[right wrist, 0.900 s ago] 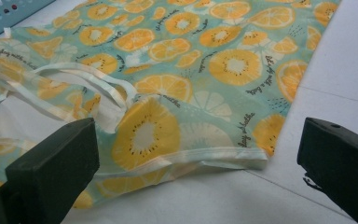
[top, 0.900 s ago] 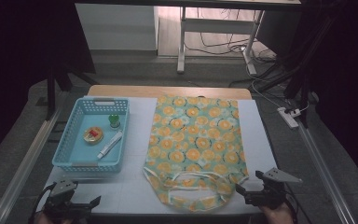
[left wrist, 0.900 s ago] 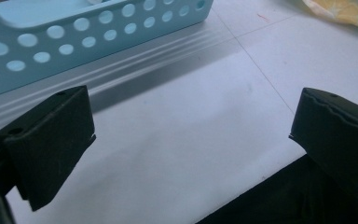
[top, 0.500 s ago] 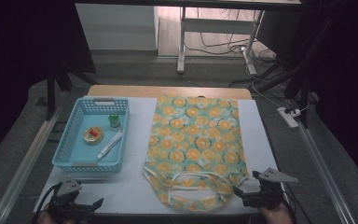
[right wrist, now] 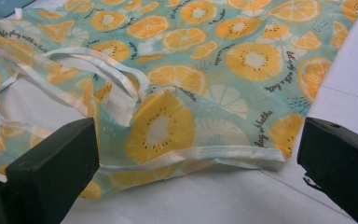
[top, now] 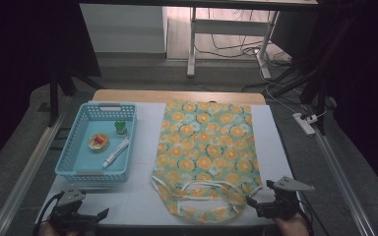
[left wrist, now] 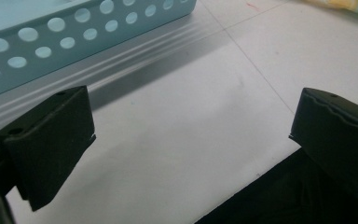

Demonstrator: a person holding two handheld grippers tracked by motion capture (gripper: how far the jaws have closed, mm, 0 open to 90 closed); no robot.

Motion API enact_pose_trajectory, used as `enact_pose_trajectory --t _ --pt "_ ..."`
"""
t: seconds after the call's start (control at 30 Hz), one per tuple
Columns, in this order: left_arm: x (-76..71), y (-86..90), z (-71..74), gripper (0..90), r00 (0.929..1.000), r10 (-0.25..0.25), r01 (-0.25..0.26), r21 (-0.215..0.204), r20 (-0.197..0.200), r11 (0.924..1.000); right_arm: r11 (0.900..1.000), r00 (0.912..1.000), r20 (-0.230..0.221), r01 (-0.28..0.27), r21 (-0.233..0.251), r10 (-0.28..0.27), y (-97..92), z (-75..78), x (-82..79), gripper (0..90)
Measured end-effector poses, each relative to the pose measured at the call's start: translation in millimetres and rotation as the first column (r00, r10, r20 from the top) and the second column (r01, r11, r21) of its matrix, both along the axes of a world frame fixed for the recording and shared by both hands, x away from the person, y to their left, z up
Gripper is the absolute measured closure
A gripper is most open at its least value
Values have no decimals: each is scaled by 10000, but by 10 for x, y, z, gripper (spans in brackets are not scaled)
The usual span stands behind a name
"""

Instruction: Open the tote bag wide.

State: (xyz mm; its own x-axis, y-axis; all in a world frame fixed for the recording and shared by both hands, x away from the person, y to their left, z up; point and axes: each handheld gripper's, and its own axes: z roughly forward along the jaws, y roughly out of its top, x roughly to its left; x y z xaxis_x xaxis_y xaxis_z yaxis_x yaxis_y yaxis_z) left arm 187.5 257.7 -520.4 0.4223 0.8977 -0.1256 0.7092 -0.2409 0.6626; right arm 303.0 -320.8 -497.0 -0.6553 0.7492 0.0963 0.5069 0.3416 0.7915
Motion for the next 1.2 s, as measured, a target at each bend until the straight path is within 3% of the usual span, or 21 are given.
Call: enact_pose_trajectory --t 0.27,0.47,0.7,0.87,1.2 --pt "-2 6 1 0 10000 -69 69 -39 9 10000 9999 9999 -9 -107 -9 107 -3 20 -5 0" --pt "-7 16 4 0 10000 -60 60 -149 34 9999 9994 9983 489 -330 -42 332 41 88 -41 0" --pt "-6 12 3 0 10000 -58 58 -144 16 9999 9984 9963 654 -538 -188 550 65 85 -50 0" --pt "-5 18 3 0 10000 -52 52 -176 0 9998 9967 9935 827 -763 -280 783 160 174 -53 0" --pt "-4 22 3 0 10000 -77 76 -221 -20 9997 9924 9918 449 -1181 -343 1195 336 221 -46 0"
